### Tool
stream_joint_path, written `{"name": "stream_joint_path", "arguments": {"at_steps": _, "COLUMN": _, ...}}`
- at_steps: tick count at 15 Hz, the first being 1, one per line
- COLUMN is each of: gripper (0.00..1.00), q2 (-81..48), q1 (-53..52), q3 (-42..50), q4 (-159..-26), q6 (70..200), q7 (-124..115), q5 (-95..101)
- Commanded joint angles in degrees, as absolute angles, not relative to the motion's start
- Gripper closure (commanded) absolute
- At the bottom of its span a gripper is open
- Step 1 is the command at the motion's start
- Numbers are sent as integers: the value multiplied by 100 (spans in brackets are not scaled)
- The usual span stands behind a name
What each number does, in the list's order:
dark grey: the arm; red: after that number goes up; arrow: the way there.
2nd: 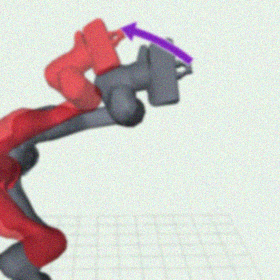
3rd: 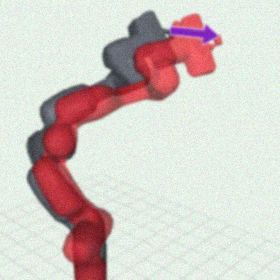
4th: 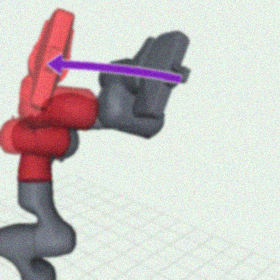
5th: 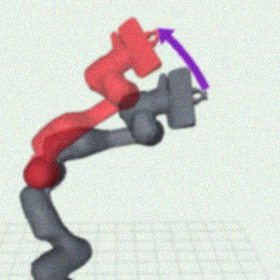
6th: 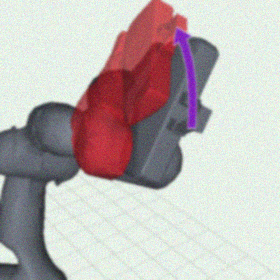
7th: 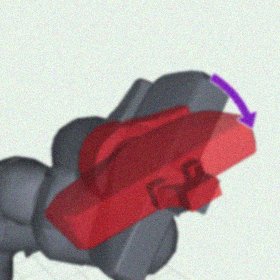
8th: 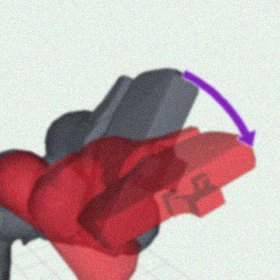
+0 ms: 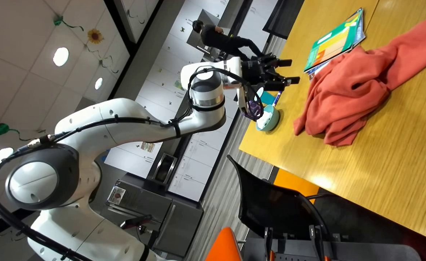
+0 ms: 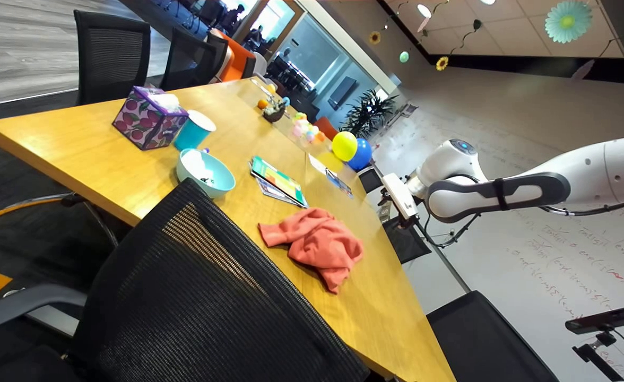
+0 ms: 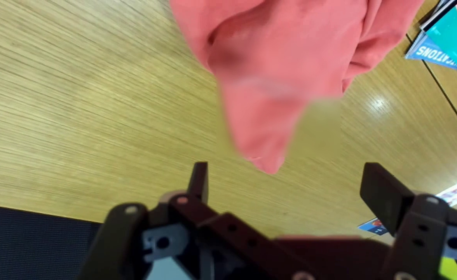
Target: Scrunch up the shirt
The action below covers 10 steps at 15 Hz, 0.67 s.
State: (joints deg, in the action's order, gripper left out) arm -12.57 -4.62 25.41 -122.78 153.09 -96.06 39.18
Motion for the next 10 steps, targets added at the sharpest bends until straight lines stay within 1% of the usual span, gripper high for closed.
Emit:
{"name": "stream_joint_path", "arguments": {"at_steps": 1, "gripper": 0, "q2": -1232, "q1": -169, "q3": 2222, "q4": -12256, "q6": 15265, "q7": -9654, "q5": 4013}}
{"name": "stream_joint_path", "arguments": {"at_steps": 5, "gripper": 0, "q2": -1540, "q1": 72, "q3": 2048, "q4": -11785, "q6": 15217, "q7": -9619, "q5": 3544}}
{"name": "stream_joint_path", "arguments": {"at_steps": 10, "gripper": 0, "q2": -2279, "q1": 466, "q3": 1946, "q4": -10649, "q6": 15079, "q7": -9208, "q5": 2240}}
